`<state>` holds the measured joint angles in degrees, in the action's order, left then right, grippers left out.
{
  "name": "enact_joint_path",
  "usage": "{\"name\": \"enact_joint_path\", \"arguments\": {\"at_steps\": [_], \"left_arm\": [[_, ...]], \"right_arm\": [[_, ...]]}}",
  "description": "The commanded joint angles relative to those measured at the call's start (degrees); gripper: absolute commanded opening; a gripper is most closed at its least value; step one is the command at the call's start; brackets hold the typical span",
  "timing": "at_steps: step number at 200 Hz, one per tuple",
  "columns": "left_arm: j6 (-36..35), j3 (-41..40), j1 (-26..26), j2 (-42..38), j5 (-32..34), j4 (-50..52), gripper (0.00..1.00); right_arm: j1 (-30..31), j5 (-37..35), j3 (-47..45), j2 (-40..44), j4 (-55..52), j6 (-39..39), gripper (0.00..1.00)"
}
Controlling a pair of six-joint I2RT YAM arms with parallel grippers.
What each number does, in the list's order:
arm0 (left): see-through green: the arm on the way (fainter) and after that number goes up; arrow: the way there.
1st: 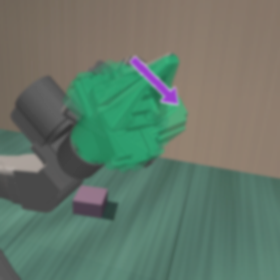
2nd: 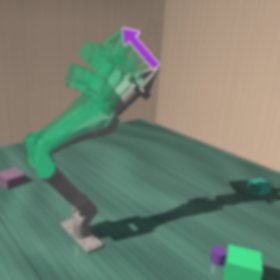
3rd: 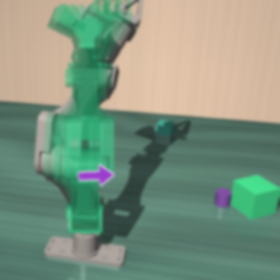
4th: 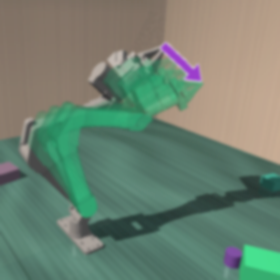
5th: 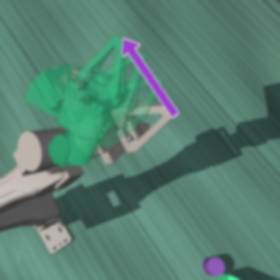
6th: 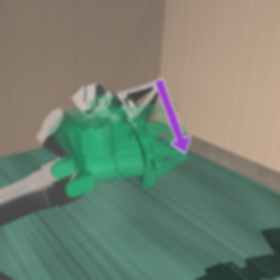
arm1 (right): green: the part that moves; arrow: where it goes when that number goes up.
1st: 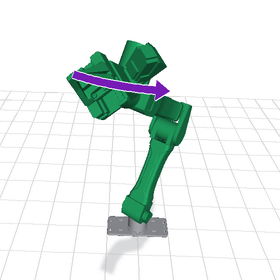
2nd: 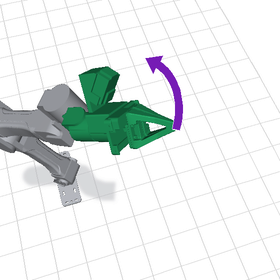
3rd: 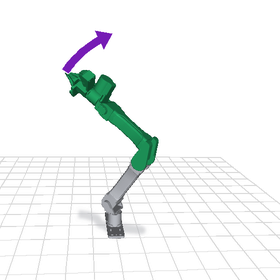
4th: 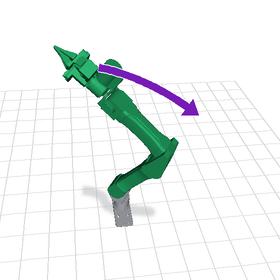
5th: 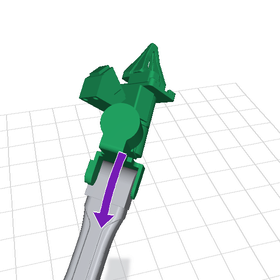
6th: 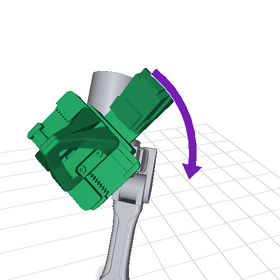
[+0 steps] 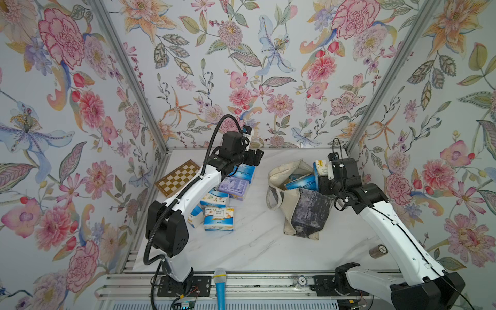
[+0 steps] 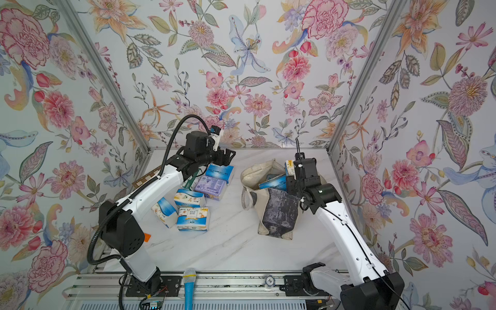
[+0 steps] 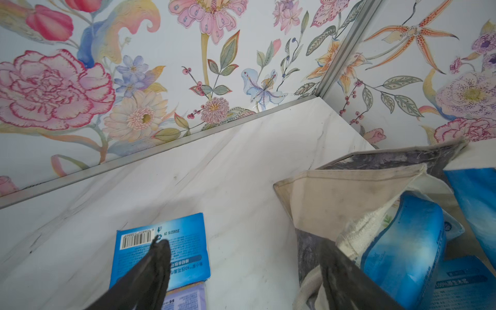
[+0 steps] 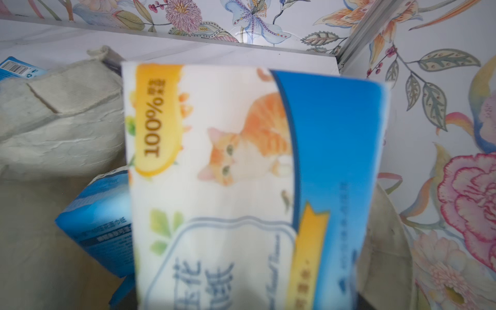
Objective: Put tissues into the canvas bag
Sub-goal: Place the pack of facial tissues in the canvas bag.
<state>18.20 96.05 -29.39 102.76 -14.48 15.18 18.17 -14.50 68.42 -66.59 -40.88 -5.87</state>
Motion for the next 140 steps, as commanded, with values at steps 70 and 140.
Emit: {"name": "enact_joint_path", "arguments": {"at_steps": [70, 140], "left_arm": [[-11.59, 13.63, -5.71, 10.18, -1.46, 8.74, 0.88], [-18.88, 16.15, -8.97, 12.85, -4.10, 9.58, 0.99]], "right_arm": [[1.74, 9.82, 2.04, -1.97, -12.96, -1.42, 0.67], [1.60, 9.23, 5.11, 1.34, -12.92, -1.94, 0.67]]}}
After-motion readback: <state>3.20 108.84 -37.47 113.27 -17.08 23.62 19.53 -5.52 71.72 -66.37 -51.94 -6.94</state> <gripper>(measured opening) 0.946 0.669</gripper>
